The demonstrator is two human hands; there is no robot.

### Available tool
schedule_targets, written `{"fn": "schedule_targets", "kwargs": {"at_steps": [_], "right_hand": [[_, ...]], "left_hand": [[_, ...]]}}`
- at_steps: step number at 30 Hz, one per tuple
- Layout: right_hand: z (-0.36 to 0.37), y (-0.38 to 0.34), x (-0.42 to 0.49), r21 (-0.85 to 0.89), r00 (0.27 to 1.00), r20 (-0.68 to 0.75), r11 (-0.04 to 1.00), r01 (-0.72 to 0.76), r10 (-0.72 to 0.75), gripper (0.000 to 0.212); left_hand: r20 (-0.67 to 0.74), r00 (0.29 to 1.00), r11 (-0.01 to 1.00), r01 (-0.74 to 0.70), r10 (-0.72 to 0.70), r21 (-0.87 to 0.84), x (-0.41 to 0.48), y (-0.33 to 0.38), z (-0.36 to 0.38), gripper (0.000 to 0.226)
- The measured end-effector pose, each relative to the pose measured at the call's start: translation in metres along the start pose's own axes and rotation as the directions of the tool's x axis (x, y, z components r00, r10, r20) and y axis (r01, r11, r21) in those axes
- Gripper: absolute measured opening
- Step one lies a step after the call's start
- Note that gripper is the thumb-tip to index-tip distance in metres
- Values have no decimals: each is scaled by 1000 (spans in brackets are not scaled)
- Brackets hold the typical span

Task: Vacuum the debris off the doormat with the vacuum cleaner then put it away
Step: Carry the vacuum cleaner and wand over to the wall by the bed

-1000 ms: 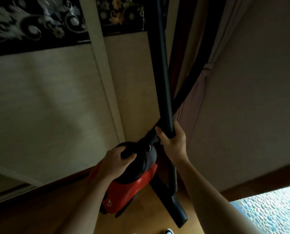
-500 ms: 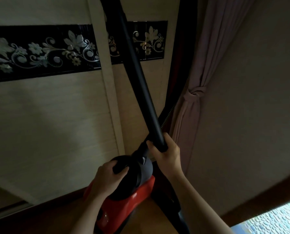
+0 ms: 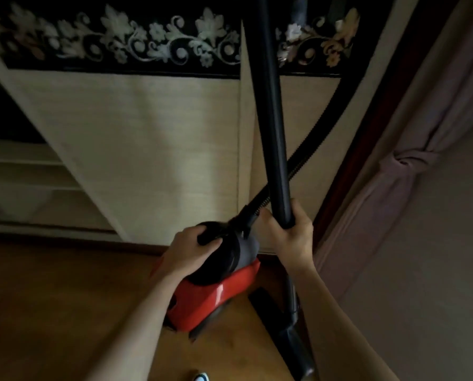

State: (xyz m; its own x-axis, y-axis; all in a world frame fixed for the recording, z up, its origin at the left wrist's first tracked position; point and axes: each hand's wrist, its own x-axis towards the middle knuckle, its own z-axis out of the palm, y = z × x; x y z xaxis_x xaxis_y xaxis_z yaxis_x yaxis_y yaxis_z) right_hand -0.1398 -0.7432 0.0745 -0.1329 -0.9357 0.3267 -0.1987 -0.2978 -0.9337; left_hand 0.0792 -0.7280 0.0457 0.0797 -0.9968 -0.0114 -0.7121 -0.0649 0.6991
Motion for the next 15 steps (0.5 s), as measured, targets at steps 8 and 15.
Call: {"fn": "schedule_targets", "kwargs": {"at_steps": [8,15], "right_hand": [[19,19,1,77,955,297,997,0,-23,23],[88,1,-22,143,835,548,989,-28,-56,29]], "left_hand": [[-224,951,977,208,-215,-51,-58,-13,-7,23],[-361,853,926,360,-377,-117,-121,-45,-34,24]]}}
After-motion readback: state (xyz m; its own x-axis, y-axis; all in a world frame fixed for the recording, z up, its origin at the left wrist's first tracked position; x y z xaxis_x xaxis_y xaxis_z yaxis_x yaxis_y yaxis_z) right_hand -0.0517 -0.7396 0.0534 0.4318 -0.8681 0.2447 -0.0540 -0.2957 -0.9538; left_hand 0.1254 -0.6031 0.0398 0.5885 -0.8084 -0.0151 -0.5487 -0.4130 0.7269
